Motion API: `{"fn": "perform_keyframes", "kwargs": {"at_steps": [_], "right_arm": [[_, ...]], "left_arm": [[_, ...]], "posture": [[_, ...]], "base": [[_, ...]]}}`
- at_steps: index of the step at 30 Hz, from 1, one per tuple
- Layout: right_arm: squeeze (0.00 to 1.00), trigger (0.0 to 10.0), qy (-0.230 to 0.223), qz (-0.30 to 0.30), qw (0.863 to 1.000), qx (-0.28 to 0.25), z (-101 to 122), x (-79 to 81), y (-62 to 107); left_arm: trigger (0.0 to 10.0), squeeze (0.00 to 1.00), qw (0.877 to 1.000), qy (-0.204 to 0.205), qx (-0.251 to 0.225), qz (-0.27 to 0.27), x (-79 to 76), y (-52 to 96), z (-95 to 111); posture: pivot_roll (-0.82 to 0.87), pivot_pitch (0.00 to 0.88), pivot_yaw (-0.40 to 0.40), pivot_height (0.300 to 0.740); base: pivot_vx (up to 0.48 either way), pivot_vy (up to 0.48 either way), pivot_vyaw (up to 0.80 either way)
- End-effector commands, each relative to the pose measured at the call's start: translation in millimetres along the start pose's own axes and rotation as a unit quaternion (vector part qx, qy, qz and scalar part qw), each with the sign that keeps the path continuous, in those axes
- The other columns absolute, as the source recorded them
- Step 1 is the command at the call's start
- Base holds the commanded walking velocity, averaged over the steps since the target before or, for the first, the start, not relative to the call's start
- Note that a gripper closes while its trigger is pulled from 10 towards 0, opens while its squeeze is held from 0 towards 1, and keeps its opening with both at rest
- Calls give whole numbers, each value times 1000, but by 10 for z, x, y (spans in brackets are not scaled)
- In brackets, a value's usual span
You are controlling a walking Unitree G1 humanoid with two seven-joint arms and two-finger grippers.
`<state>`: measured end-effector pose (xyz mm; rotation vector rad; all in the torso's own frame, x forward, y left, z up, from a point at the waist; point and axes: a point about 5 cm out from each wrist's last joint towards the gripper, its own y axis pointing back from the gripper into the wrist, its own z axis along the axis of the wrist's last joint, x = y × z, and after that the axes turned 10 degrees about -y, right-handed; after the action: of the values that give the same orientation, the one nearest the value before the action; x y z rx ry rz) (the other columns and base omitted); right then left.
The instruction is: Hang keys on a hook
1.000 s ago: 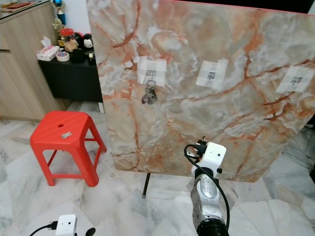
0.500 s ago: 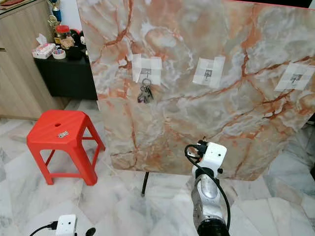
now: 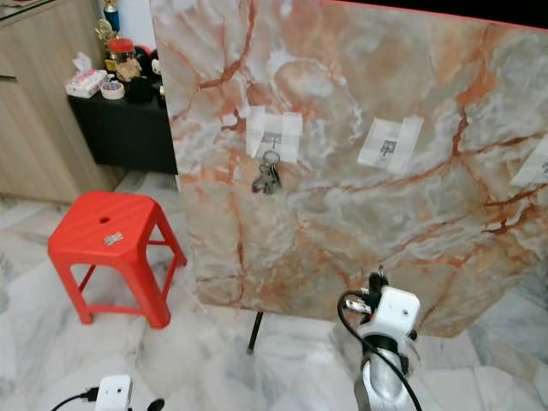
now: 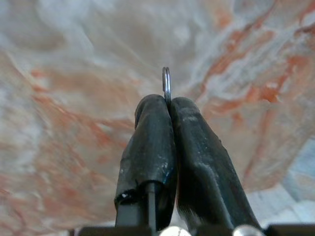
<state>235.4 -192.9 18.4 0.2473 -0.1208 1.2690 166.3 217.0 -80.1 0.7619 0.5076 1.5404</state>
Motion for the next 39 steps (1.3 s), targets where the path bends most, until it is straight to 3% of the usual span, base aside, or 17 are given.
{"fn": "perform_keyframes", "kwargs": {"at_steps": [1, 14, 33, 39], "right_arm": [[0, 10000, 4, 5, 1000, -13, 62, 16, 1], [0, 10000, -1, -1, 1000, -18, 137, 85, 12], [0, 10000, -12, -21, 1000, -16, 163, 79, -9], [0, 10000, -14, -22, 1000, -15, 161, 85, -16]], "left_arm": [[10000, 0, 1000, -2, 15, -3, -8, 27, -84], [10000, 0, 1000, -4, 9, -5, -9, 17, -52], [10000, 0, 1000, -3, 4, -8, -26, 13, -37], [10000, 0, 1000, -4, 3, -9, -32, 13, -36]], "posture": [[51, 0, -98, 740], [57, 0, -96, 740], [58, 0, -96, 740], [59, 0, -96, 740]], "base": [[270, 0, 0], [273, 0, 0], [0, 0, 0], [268, 0, 0]]}}
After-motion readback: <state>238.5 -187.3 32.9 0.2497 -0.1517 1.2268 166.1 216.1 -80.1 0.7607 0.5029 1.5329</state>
